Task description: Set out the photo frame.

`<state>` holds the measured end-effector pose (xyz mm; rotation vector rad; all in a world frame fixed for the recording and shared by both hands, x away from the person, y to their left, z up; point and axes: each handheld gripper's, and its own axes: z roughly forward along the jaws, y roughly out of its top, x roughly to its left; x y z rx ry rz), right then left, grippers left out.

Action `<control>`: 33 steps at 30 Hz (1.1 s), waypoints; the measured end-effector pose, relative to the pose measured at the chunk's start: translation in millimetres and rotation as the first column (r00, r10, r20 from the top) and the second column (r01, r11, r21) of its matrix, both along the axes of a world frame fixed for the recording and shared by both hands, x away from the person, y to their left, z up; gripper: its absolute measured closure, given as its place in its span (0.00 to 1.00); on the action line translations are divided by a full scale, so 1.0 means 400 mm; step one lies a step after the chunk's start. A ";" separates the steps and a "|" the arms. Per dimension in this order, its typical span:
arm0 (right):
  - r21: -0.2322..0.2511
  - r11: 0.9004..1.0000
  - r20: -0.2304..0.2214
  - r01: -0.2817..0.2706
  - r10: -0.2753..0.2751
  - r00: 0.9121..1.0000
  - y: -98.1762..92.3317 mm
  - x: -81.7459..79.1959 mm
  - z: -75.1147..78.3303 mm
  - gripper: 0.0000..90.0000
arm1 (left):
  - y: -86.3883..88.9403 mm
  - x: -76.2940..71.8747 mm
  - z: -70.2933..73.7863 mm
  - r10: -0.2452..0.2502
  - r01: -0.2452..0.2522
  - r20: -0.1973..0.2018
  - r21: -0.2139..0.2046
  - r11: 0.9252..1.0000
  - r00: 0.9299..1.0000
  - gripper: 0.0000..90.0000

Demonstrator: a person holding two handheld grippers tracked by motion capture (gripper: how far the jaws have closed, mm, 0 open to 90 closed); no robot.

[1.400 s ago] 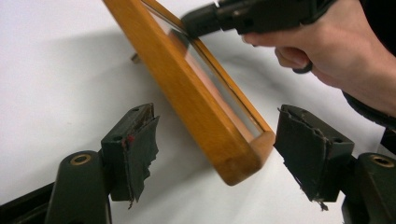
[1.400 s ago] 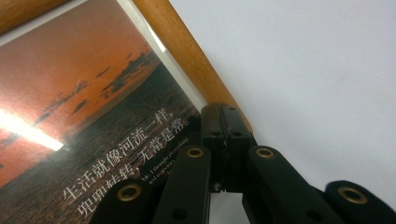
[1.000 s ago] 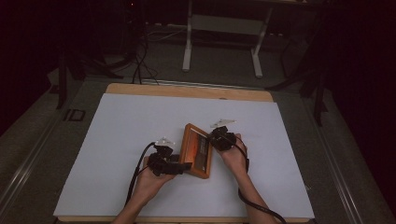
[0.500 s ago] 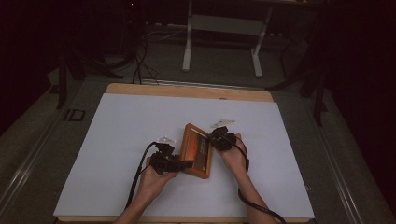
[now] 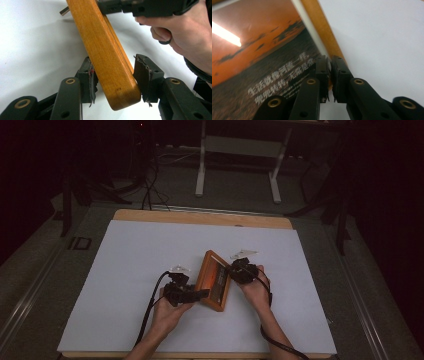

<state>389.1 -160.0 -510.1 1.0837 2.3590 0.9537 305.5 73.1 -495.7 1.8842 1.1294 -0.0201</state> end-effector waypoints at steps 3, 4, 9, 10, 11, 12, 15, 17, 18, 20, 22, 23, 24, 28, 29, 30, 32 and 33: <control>-0.003 1.000 0.009 -0.005 0.005 1.000 -0.017 -0.019 0.006 0.89 | -0.013 -0.006 0.009 -0.005 0.005 0.029 0.018 1.000 1.000 0.63; 0.000 1.000 0.014 -0.007 0.007 1.000 -0.023 -0.026 0.010 0.88 | -0.018 -0.009 0.012 -0.007 0.006 0.042 0.025 1.000 0.999 0.64; 0.028 0.998 0.065 -0.049 0.047 0.997 -0.042 -0.084 0.057 0.82 | -0.044 -0.021 0.022 -0.014 0.012 0.081 0.017 1.000 0.997 0.69; 0.023 0.998 0.083 -0.061 0.059 0.995 -0.043 -0.098 0.072 0.81 | -0.050 -0.023 0.025 -0.015 0.013 0.089 0.025 1.000 0.996 0.69; 0.022 0.997 0.100 -0.069 0.067 0.993 -0.045 -0.111 0.087 0.81 | -0.056 -0.025 0.028 -0.016 0.014 0.098 0.030 0.999 0.995 0.70; 0.021 0.997 0.120 -0.078 0.075 0.990 -0.047 -0.122 0.102 0.80 | -0.063 -0.027 0.030 -0.014 0.011 0.105 0.030 0.999 0.994 0.71; 0.032 0.996 0.170 -0.087 0.081 0.982 -0.059 -0.149 0.143 0.79 | -0.078 -0.034 0.035 -0.020 0.015 0.128 0.039 0.999 0.992 0.72; 0.058 0.994 0.184 -0.088 0.076 0.980 -0.069 -0.159 0.164 0.79 | -0.089 -0.043 0.040 -0.033 0.025 0.149 0.054 0.998 0.988 0.73; 0.066 0.994 0.191 -0.084 0.070 0.979 -0.072 -0.163 0.172 0.79 | -0.097 -0.049 0.042 -0.043 0.033 0.162 0.064 0.997 0.986 0.74; 0.077 0.994 0.211 -0.074 0.056 0.976 -0.081 -0.169 0.184 0.80 | -0.106 -0.054 0.045 -0.054 0.042 0.177 0.073 0.996 0.983 0.75; 0.091 0.994 0.230 -0.063 0.041 0.972 -0.089 -0.172 0.189 0.82 | -0.114 -0.058 0.047 -0.062 0.047 0.188 0.082 0.996 0.980 0.76; 0.105 0.993 0.251 -0.051 0.023 0.968 -0.093 -0.174 0.190 0.84 | -0.116 -0.059 0.048 -0.064 0.049 0.194 0.084 0.995 0.979 0.76; 0.105 0.993 0.251 -0.051 0.023 0.968 -0.093 -0.174 0.190 0.84 | -0.116 -0.059 0.048 -0.064 0.049 0.194 0.084 0.995 0.979 0.76; 0.146 0.989 0.293 -0.010 -0.033 0.955 -0.109 -0.176 0.186 0.96 | -0.134 -0.066 0.049 -0.073 0.054 0.217 0.093 0.994 0.973 0.76; 0.154 0.988 0.300 -0.005 -0.042 0.953 -0.111 -0.176 0.186 0.97 | -0.138 -0.067 0.050 -0.077 0.057 0.223 0.097 0.994 0.972 0.76; 0.164 0.987 0.302 -0.001 -0.049 0.952 -0.113 -0.175 0.186 0.98 | -0.142 -0.068 0.051 -0.079 0.057 0.225 0.102 0.993 0.971 0.77; 0.171 0.985 0.299 0.009 -0.061 0.952 -0.115 -0.174 0.186 1.00 | -0.149 -0.068 0.054 -0.082 0.057 0.226 0.113 0.992 0.971 0.77; 0.170 0.985 0.298 0.009 -0.060 0.953 -0.116 -0.173 0.186 1.00 | -0.152 -0.068 0.054 -0.082 0.056 0.229 0.118 0.991 0.970 0.77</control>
